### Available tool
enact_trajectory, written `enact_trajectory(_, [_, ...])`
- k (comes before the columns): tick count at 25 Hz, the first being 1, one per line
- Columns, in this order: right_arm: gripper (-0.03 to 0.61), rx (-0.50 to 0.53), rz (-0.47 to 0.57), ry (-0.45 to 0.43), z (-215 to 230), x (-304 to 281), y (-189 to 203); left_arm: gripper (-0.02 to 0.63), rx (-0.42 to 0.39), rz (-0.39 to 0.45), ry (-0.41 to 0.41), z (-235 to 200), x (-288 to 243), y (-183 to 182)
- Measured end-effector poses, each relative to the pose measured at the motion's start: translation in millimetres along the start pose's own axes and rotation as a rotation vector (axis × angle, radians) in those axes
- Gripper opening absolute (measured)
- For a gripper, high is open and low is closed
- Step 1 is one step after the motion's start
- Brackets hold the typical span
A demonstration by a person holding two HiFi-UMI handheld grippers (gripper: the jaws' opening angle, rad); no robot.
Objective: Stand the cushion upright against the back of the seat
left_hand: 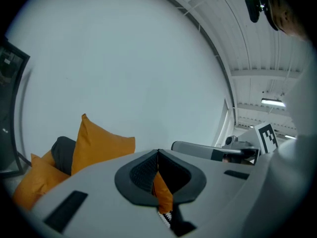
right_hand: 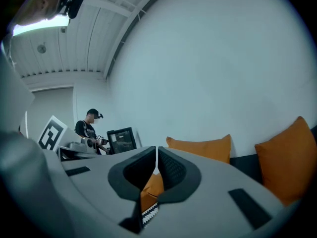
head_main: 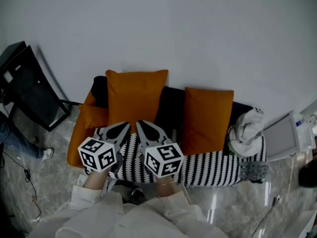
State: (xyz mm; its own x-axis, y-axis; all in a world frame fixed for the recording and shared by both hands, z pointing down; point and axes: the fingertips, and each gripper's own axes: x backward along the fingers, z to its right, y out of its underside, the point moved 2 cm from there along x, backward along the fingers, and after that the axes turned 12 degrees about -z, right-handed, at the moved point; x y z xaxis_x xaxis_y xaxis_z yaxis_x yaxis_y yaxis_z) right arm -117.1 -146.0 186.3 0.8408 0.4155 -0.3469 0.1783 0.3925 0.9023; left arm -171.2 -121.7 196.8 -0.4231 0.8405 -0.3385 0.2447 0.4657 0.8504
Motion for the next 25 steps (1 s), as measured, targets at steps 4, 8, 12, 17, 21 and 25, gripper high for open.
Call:
enact_trajectory(4, [0.017,0.031,0.014,-0.008,-12.8,29.5,9.7,0.008,-0.03,0.005,-0.003,27.3,13.5,12.0])
enact_trajectory(8, [0.017,0.035,-0.002,0.016,-16.5,50.5,24.5,0.008,-0.054,0.0,-0.001,50.2,22.7,26.3])
enact_trajectory(12, [0.017,0.013,-0.017,0.032,-16.8,57.1,34.2,0.008,-0.062,-0.005,0.001,61.5,25.5,32.5])
enact_trajectory(17, [0.017,0.03,-0.023,0.051,-24.1,62.0,37.2,0.008,-0.074,-0.012,0.013,67.9,27.8,34.3])
enact_trajectory(21, [0.017,0.011,-0.027,0.077,-21.7,63.1,43.6,0.008,-0.082,-0.017,0.024,69.9,30.2,34.6])
enact_trajectory(25, [0.015,0.014,-0.028,0.091,-30.1,63.4,46.1,0.008,-0.084,-0.028,0.024,66.0,38.6,38.1])
